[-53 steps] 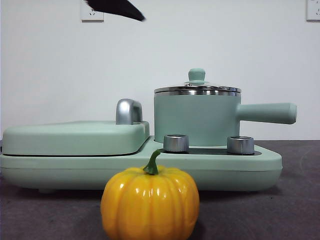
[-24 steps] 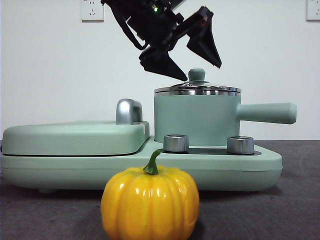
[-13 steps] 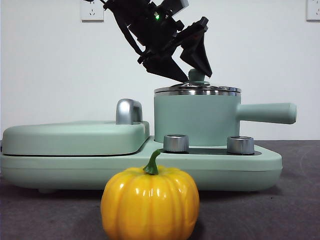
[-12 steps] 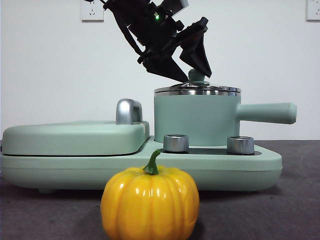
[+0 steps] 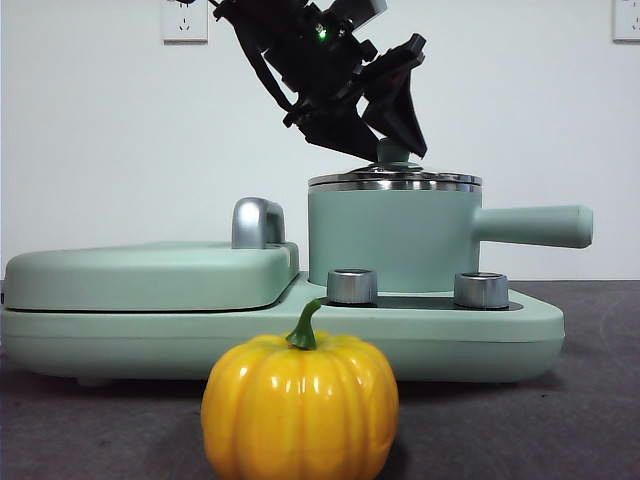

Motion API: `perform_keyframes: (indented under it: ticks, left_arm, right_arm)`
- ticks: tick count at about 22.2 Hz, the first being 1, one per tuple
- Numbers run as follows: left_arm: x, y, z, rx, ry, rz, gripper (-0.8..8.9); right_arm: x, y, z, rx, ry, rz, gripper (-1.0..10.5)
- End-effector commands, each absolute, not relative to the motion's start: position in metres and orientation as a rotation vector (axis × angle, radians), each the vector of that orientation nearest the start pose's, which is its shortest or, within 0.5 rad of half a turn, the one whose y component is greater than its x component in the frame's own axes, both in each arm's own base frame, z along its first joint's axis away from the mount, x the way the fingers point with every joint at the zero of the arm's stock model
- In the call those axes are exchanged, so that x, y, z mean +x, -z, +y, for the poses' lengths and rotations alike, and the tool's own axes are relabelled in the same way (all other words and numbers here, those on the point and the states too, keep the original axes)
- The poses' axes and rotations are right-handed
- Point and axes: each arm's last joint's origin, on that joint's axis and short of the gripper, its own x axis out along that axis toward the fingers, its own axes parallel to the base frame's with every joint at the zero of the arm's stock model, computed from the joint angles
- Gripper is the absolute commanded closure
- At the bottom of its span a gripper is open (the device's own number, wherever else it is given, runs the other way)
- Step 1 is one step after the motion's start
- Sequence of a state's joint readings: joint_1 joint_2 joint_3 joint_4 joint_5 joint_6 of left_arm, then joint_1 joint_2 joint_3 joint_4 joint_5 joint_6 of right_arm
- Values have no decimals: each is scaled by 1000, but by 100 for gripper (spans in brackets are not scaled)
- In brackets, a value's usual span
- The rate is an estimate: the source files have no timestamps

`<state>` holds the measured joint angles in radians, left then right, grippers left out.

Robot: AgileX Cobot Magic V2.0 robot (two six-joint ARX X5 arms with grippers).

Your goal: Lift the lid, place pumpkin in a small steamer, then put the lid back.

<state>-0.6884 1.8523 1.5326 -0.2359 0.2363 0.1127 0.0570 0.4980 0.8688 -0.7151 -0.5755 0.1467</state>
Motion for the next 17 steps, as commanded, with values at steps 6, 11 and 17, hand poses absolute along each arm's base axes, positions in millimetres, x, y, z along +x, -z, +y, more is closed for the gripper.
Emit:
perform_keyframes:
  ticks: [6, 11, 17]
  left_arm:
    - [329, -282, -282, 244, 940, 511, 756]
    - [328, -291, -282, 235, 939, 494, 799]
    - [321, -337, -273, 165, 921, 455, 799]
  right_arm:
    - [80, -348, 20, 247, -601, 372, 429]
    - [79, -347, 21, 256, -608, 387, 429]
    - [88, -345, 22, 305, -627, 564, 429]
